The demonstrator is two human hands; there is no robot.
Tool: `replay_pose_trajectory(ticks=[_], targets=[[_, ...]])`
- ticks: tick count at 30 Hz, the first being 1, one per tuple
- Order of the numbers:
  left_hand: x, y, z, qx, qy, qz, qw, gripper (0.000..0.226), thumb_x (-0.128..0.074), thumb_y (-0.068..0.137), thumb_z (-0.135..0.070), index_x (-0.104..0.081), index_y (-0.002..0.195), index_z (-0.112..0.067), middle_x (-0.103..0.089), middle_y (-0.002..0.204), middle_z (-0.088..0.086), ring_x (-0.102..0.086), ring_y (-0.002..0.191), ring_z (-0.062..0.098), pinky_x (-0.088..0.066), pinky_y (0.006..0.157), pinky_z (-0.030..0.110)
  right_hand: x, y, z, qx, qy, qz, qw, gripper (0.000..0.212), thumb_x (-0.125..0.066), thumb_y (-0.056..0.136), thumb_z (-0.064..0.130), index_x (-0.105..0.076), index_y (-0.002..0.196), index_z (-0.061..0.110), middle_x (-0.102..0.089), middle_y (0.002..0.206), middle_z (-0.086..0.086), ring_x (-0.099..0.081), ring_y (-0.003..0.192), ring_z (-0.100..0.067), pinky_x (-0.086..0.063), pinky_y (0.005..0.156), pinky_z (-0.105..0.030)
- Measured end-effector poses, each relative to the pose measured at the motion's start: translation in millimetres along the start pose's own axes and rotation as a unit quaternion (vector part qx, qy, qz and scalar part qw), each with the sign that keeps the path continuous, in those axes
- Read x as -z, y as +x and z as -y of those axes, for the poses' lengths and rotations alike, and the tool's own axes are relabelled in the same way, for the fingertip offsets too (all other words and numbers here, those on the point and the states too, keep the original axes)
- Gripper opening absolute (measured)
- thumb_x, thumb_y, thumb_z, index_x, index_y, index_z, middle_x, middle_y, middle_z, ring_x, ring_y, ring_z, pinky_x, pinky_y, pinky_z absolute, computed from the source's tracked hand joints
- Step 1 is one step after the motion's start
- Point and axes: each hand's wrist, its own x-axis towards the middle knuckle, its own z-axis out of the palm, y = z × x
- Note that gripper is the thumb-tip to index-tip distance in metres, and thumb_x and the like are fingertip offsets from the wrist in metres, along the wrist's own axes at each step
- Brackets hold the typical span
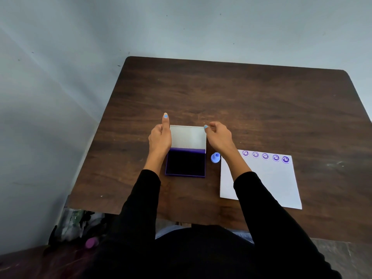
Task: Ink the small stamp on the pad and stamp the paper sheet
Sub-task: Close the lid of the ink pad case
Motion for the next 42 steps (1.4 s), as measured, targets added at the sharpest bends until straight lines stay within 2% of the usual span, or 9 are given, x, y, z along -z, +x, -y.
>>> replay_pose_trajectory(ticks=[5, 8, 12, 16, 19, 25, 31, 36, 42], targets=[[7, -11, -3, -0.022, -0.031, 0.001, 0.999, 0.051, -0.026, 0.087, -0.07, -0.047, 0.073, -0.027, -0.059, 0.09, -0.002, -0.058, 0.092, 0.019, -0.045, 0.084, 0.036, 1, -4, 1, 0.018, 0.001, -0.029, 0.999, 0.037, -0.043, 0.097, 0.031, -0.066, 0.095, 0.001, -0.064, 0.081, -0.008, -0.057, 0.081, -0.023, -0.04, 0.072, -0.028], [10, -21, -3, -0.027, -0.052, 0.006, 0.998, 0.045, -0.028, 0.088, -0.069, -0.044, 0.071, -0.031, -0.056, 0.085, -0.006, -0.058, 0.094, 0.019, -0.044, 0.087, 0.037, 4, -10, 1, 0.022, -0.002, -0.046, 0.999, 0.032, -0.047, 0.095, 0.032, -0.067, 0.101, 0.008, -0.062, 0.086, -0.001, -0.055, 0.086, -0.017, -0.043, 0.078, -0.029], [15, -34, -3, -0.038, -0.062, -0.005, 0.997, 0.045, -0.028, 0.088, -0.068, -0.042, 0.067, -0.031, -0.059, 0.084, -0.004, -0.06, 0.097, 0.024, -0.046, 0.091, 0.041, 8, -22, 2, 0.034, 0.023, -0.065, 0.997, 0.023, -0.054, 0.091, 0.028, -0.068, 0.095, 0.011, -0.072, 0.093, -0.01, -0.065, 0.087, -0.024, -0.053, 0.088, -0.037], [21, -48, 1, -0.047, -0.075, -0.024, 0.996, 0.053, -0.029, 0.086, -0.071, -0.048, 0.069, -0.024, -0.068, 0.096, 0.011, -0.064, 0.096, 0.026, -0.048, 0.09, 0.042, 13, -36, 2, 0.032, 0.051, -0.065, 0.996, 0.018, -0.057, 0.089, 0.025, -0.066, 0.084, 0.011, -0.073, 0.083, -0.012, -0.07, 0.082, -0.027, -0.055, 0.089, -0.041], [27, -54, 3, -0.042, -0.085, -0.033, 0.995, 0.058, -0.035, 0.084, -0.07, -0.056, 0.079, -0.016, -0.069, 0.097, 0.016, -0.065, 0.092, 0.029, -0.052, 0.088, 0.047, 19, -43, 2, 0.013, 0.058, -0.037, 0.998, 0.021, -0.063, 0.086, 0.023, -0.068, 0.082, 0.003, -0.069, 0.068, -0.005, -0.069, 0.062, -0.016, -0.057, 0.084, -0.033], [35, -58, 10, 0.01, -0.107, -0.033, 0.994, 0.043, -0.057, 0.085, -0.051, -0.057, 0.064, -0.014, -0.065, 0.076, 0.003, -0.066, 0.057, 0.015, -0.057, 0.062, 0.03, 30, -53, 9, -0.07, 0.012, 0.098, 0.993, 0.02, -0.075, 0.074, 0.012, -0.073, 0.086, -0.003, -0.075, 0.087, -0.019, -0.074, 0.08, -0.028, -0.057, 0.089, -0.036], [42, -61, 21, 0.043, -0.064, -0.024, 0.997, 0.033, -0.065, 0.081, -0.043, -0.061, 0.065, -0.015, -0.07, 0.077, 0.006, -0.068, 0.066, 0.02, -0.055, 0.057, 0.028, 26, -65, 8, -0.101, -0.03, 0.172, 0.979, 0.028, -0.075, 0.073, 0.0, -0.068, 0.098, -0.009, -0.073, 0.096, -0.022, -0.073, 0.086, -0.03, -0.057, 0.09, -0.036], [40, -67, 25, 0.055, -0.026, -0.037, 0.997, 0.036, -0.064, 0.078, -0.046, -0.062, 0.059, -0.016, -0.072, 0.071, 0.004, -0.07, 0.062, 0.025, -0.06, 0.069, 0.034, 21, -69, 4, -0.11, -0.041, 0.183, 0.976, 0.026, -0.07, 0.077, -0.005, -0.065, 0.102, -0.011, -0.069, 0.106, -0.024, -0.071, 0.091, -0.033, -0.057, 0.088, -0.039], [38, -74, 26, 0.069, -0.006, -0.032, 0.997, 0.036, -0.064, 0.078, -0.048, -0.06, 0.061, -0.016, -0.072, 0.084, 0.009, -0.067, 0.066, 0.024, -0.056, 0.058, 0.029, 12, -70, -6, -0.101, -0.074, 0.176, 0.976, 0.027, -0.068, 0.078, -0.002, -0.064, 0.104, -0.009, -0.066, 0.112, -0.023, -0.069, 0.097, -0.034, -0.055, 0.092, -0.04]])
